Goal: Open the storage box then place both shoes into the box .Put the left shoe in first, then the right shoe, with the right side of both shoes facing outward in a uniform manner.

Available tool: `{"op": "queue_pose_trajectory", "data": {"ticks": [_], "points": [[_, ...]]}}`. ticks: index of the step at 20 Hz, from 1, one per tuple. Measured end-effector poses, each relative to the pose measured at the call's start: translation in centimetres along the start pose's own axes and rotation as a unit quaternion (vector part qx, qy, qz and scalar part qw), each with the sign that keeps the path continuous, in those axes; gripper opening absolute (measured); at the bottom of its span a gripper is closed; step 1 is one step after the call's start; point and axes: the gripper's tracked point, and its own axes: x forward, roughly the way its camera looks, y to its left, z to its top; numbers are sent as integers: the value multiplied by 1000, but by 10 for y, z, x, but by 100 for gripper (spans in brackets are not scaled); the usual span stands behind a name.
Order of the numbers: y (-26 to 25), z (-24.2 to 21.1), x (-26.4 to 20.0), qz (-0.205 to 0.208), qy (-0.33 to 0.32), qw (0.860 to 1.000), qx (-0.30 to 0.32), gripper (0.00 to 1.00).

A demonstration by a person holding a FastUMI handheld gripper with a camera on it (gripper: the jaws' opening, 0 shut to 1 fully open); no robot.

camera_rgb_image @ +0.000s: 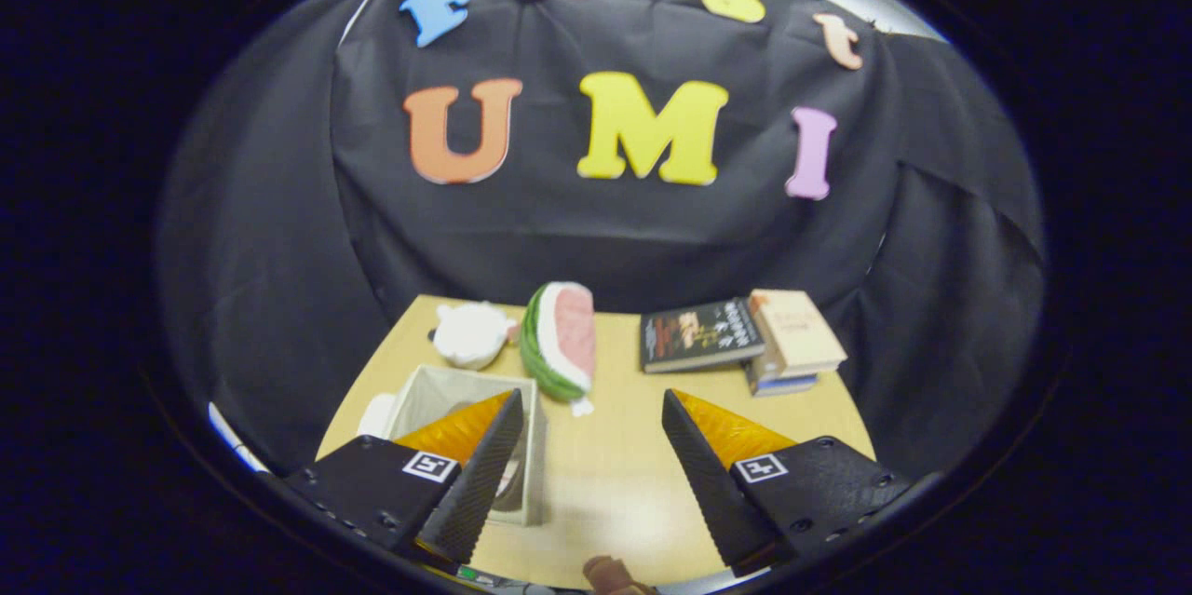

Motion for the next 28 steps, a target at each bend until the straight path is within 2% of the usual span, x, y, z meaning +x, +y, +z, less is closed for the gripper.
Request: {"op": "queue_pose_trajectory", "data": {"ticks": [4, 8, 18, 28], "points": [[-42, 40, -39, -19, -121, 992, 25, 92], [-71, 61, -72, -18, -218, 975, 48, 92], [-98, 41, -93, -10, -231, 972, 39, 92], [-94, 37, -127, 7, -252, 968, 14, 92]]}}
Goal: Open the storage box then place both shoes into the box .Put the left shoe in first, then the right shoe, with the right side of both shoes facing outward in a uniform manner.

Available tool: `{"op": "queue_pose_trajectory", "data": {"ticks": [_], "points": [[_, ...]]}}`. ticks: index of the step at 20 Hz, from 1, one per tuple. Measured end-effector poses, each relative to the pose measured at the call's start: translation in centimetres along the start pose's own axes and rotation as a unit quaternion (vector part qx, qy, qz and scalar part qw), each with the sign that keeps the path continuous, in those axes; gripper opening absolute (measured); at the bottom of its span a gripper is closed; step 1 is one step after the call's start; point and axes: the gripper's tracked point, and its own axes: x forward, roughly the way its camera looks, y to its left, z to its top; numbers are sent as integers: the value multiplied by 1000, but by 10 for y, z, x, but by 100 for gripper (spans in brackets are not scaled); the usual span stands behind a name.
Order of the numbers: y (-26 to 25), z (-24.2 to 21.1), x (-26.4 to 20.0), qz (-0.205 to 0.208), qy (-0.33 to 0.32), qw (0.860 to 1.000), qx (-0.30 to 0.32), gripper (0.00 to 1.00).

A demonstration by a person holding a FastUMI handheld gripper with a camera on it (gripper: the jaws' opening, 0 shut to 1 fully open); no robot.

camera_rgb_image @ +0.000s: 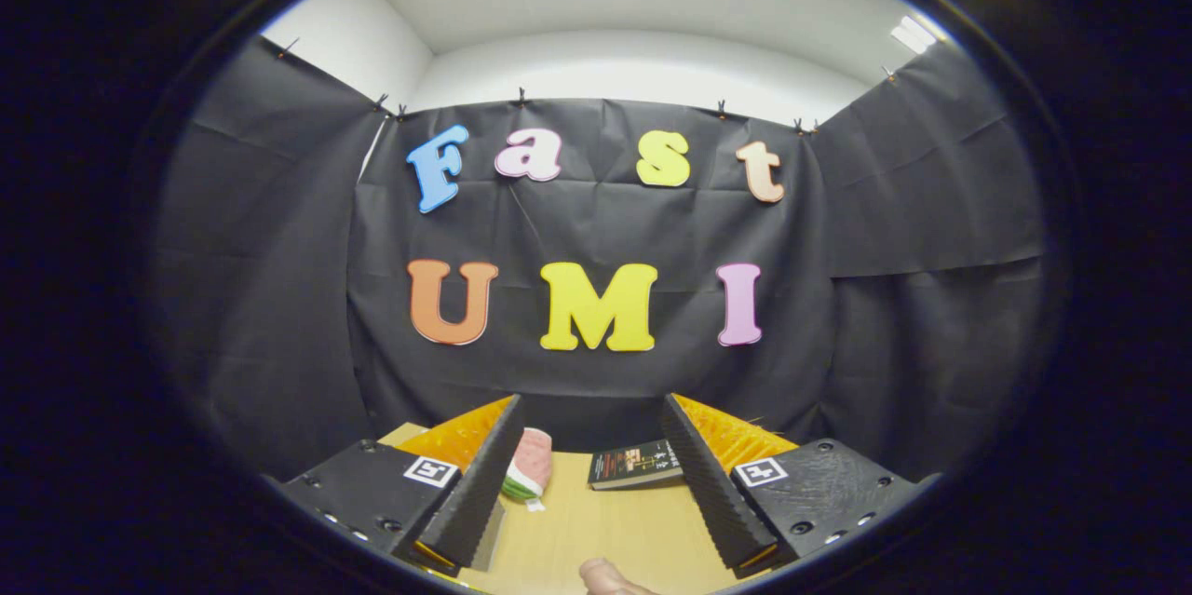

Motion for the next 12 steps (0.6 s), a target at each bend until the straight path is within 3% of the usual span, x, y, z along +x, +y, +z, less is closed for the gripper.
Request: {"op": "queue_pose_trajectory", "data": {"ticks": [12], "points": [[3, 0, -16, 2, 1, 1000, -8, 92]]}}
